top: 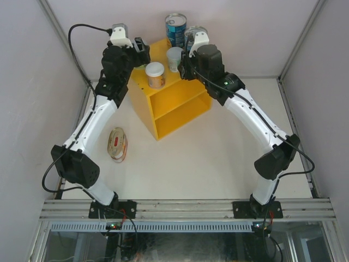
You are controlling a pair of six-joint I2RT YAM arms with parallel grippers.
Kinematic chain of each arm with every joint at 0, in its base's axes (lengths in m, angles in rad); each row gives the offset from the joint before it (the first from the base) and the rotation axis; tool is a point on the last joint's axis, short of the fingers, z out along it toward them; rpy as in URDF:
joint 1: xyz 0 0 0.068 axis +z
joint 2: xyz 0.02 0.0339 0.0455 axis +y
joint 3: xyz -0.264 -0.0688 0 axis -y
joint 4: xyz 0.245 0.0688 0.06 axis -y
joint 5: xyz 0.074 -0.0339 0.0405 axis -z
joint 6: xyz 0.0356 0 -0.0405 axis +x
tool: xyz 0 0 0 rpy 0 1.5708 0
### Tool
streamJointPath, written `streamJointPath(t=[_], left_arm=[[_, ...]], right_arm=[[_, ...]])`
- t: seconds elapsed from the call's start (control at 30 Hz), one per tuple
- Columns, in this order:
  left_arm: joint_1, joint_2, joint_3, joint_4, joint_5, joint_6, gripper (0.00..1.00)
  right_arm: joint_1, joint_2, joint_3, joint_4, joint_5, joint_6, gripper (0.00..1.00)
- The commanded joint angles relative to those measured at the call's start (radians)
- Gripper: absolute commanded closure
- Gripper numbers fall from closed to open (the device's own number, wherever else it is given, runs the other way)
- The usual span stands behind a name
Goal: Place and organize the canned foods onto the counter
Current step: Adjust the canned food at the counter.
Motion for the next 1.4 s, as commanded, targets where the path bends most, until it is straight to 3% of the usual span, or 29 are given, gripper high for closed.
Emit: streamJointPath(t=[0.0, 0.53, 0.87, 1.37], left_arm=[[0.017, -0.050, -0.054, -0.057, 0.001, 0.001, 0.33], [0.019, -0.106, -0.103, -0.064, -0.012, -0.013, 0.35], [0.021, -0.106, -0.109, -0.064, -0.012, -0.018, 0.36], [0.022, -0.109, -0.121, -0.064, -0.027, -0.028, 0.37]], right_arm=[[-0.011, 0.030, 0.078, 0.008, -0.010, 0.014, 0.65], [-0.020, 0.157, 0.240, -0.036, -0.021, -0.014, 0.66], [-0.014, 0.026, 0.062, 0.037, 0.057, -0.024, 0.66], [-0.050, 0.112, 0.155, 0.041, 0.015, -0.028, 0.63]])
